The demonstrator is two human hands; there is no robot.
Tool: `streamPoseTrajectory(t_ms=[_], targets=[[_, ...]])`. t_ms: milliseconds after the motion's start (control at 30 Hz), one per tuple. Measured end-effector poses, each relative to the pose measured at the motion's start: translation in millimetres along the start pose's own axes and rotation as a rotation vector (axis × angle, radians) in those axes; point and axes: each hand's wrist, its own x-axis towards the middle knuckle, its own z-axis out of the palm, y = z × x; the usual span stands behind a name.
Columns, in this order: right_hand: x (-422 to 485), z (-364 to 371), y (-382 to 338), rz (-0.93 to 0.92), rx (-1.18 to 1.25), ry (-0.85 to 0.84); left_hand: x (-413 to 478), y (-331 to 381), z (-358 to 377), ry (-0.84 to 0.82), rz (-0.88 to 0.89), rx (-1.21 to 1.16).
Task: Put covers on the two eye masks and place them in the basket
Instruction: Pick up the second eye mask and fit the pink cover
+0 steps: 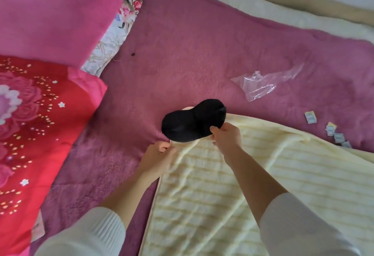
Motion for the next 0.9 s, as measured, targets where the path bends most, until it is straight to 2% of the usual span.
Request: streamPoseTrajectory(t_ms=[100,200,267,367,500,700,767,900], targets=[[-27,-5,-4,0.021,0.128,-0.084,-5,18,-5,-0.037,-0.209,-0.287],[-65,-18,-2,-0.054,0.059,-0.142,-24,28,-6,0.163,-0.256,-0.479],[-96,-31,2,-0.143,-0.036,-0.152,-50,32,-9,0.212,-0.254,-0.578],[-147,-46,10,-0.216,-0.076,-0.085,-106,30,-17,0.140,-0.197,-0.563],[-220,-63,18,-0.211,-0.030,-0.015,-196,20,-34,-0.012,-0.115,-0.509],[-334,-95,12,-0.292,0.102,0.058,-322,13,-73,-0.263,0.189,-0.372],[-364,-107,6,-0.339,0.200,0.010,-352,19,-87,-0.330,0.220,-0.441],[-413,-129,1,-0.438,0.387,-0.239,-405,36,-113,-0.363,0.337,-0.438]])
